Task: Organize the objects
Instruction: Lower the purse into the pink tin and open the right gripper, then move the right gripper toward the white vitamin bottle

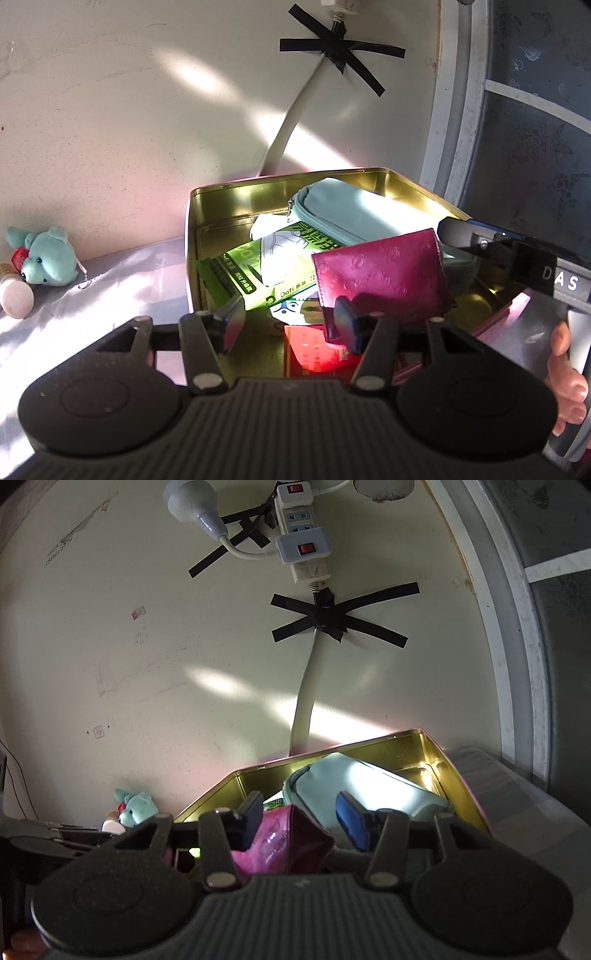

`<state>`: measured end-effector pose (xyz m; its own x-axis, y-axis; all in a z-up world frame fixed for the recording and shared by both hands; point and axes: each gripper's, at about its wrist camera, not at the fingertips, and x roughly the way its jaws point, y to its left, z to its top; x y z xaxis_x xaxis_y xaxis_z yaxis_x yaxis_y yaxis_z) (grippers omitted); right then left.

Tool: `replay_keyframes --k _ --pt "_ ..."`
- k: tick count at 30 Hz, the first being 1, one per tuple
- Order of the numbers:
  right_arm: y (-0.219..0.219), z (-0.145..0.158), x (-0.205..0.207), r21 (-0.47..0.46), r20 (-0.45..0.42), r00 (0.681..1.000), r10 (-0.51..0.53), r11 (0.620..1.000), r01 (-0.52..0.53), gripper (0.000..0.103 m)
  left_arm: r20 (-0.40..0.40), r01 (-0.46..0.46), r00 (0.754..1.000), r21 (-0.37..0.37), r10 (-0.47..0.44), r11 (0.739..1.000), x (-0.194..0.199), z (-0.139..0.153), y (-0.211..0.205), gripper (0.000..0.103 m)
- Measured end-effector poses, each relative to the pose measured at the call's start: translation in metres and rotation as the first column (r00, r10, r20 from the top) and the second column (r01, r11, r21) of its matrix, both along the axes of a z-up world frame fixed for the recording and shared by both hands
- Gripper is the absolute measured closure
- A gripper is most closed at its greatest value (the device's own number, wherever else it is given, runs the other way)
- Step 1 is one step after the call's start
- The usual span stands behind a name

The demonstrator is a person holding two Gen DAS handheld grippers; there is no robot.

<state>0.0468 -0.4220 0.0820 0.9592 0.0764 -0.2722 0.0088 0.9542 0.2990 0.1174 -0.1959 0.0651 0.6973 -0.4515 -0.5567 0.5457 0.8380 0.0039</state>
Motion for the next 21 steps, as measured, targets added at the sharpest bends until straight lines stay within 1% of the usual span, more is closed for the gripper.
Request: replay_keyframes --k 2,5,7,10,12,15,17,21 --pt "0.005 0.002 -0.003 -0.003 -0.002 1.000 -0.006 1.000 0.006 0.057 0.024 -0.036 0.999 0.021 0.036 0.999 -0.009 0.003 0.008 0.047" --pt "0.015 0.006 -0.011 -0.009 0.006 1.000 -0.005 1.000 0.005 0.057 0.065 -0.085 0.995 0.058 0.081 0.995 -0.022 0.005 0.020 0.044" --pt "0.024 0.009 -0.018 -0.016 0.012 1.000 -0.007 1.000 0.007 0.057 0.078 -0.110 0.991 0.075 0.104 0.991 -0.028 0.005 0.029 0.044" --pt "0.037 0.009 -0.031 -0.010 0.015 1.000 -0.008 1.000 0.008 0.057 0.073 -0.143 0.988 0.080 0.138 0.986 -0.033 0.002 0.044 0.044" --pt "0.044 0.008 -0.039 -0.007 0.014 1.000 -0.010 1.000 0.010 0.057 0.094 -0.168 0.982 0.073 0.161 0.983 -0.036 0.002 0.053 0.042" --pt "0.055 0.005 -0.047 0.007 -0.002 1.000 -0.003 1.000 0.003 0.056 0.078 -0.192 0.979 0.071 0.187 0.979 -0.039 0.000 0.068 0.042" --pt "0.063 0.003 -0.049 0.014 -0.020 1.000 0.014 1.000 -0.014 0.055 0.078 -0.216 0.974 0.075 0.211 0.973 -0.041 -0.003 0.078 0.041" --pt "0.082 0.000 -0.045 -0.014 -0.051 0.998 0.046 0.999 -0.047 0.055 0.074 -0.270 0.961 0.077 0.265 0.960 -0.040 -0.010 0.097 0.040"
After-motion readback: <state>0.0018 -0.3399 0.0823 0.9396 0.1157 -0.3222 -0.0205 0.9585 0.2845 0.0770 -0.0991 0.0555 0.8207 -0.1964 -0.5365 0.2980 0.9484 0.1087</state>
